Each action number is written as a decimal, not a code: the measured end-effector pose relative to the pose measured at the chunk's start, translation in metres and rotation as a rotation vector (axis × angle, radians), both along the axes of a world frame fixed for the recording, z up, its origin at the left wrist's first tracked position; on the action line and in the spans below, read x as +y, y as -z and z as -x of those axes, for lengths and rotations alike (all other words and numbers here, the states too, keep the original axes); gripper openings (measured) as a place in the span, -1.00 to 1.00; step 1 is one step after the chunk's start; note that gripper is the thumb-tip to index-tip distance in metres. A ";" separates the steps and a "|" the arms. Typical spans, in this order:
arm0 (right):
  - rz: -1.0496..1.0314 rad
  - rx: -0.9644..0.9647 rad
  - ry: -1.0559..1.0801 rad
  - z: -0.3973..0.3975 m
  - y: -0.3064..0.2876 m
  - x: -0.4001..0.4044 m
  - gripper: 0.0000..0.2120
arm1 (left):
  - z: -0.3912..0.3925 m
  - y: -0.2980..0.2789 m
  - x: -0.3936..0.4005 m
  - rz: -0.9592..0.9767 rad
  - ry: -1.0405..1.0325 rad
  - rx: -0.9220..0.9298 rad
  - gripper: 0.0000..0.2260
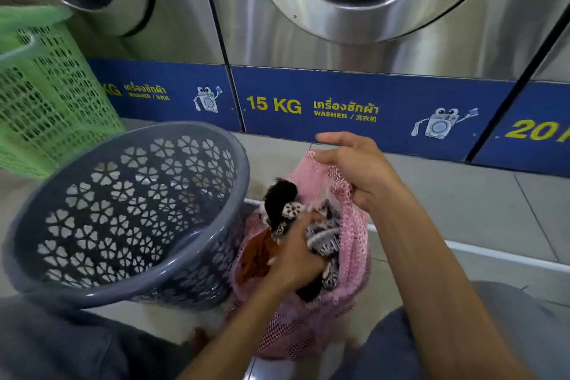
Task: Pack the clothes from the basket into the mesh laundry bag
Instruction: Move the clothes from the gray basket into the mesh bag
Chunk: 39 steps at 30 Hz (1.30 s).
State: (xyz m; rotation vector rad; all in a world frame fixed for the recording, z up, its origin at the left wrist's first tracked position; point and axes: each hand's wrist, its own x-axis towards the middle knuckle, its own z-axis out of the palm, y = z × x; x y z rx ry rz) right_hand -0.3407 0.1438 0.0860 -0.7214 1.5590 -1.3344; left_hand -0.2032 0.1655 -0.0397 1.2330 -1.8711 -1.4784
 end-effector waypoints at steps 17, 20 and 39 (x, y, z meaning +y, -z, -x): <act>0.026 -0.145 0.003 0.004 -0.010 0.001 -0.73 | -0.047 0.065 0.032 -0.849 -0.327 0.084 -0.61; 0.018 -0.150 0.011 0.007 -0.009 0.002 -0.73 | -0.054 0.053 0.023 -0.787 -0.046 -0.230 -0.36; -0.035 0.163 0.070 -0.008 -0.012 0.022 -0.67 | -0.046 -0.032 0.027 -0.178 0.308 -0.227 -0.37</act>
